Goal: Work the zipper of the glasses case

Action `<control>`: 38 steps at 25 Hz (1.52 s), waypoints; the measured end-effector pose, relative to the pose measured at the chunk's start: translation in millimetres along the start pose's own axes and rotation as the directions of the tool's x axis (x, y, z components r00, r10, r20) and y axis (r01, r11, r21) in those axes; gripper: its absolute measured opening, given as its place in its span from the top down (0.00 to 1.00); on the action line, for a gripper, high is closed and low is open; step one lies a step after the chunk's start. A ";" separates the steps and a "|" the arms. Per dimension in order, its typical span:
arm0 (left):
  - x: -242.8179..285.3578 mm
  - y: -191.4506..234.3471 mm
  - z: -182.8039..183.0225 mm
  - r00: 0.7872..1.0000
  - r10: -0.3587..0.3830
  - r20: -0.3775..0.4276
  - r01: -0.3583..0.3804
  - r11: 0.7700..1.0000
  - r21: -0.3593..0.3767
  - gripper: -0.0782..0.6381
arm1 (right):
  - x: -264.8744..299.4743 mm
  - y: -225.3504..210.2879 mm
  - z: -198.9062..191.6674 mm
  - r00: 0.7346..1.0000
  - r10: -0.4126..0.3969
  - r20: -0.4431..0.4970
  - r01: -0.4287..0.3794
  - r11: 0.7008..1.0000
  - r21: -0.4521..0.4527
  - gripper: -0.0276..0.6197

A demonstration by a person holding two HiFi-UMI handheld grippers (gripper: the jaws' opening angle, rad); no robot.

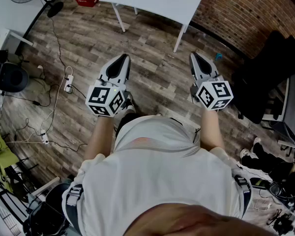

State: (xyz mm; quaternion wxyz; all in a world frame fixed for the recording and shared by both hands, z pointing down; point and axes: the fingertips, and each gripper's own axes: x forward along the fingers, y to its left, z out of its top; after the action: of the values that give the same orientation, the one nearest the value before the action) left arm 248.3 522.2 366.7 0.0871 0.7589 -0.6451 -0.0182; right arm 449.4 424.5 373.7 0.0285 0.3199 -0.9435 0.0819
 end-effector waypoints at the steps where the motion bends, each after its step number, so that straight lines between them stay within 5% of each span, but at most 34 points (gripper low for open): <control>1: 0.6 2.2 -1.0 1.000 -0.002 -0.004 0.002 1.000 0.000 0.85 | 1.4 1.2 0.1 1.000 -0.001 0.005 0.001 1.000 -0.003 0.88; 24: 15.1 44.7 -13.6 0.999 -0.014 -0.051 0.012 0.999 -0.044 0.85 | 42.9 7.8 -16.6 1.000 -0.012 -0.023 0.012 1.000 0.018 0.88; 38: 63.7 143.6 4.6 0.998 -0.040 -0.047 0.037 0.998 -0.060 0.85 | 151.7 20.4 -2.5 1.000 -0.007 -0.028 0.008 1.000 0.018 0.88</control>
State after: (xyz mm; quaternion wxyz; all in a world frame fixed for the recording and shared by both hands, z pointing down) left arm 118.2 437.2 389.9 0.1246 0.7685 -0.6273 -0.0204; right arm 316.6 350.1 389.5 0.0393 0.3224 -0.9410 0.0947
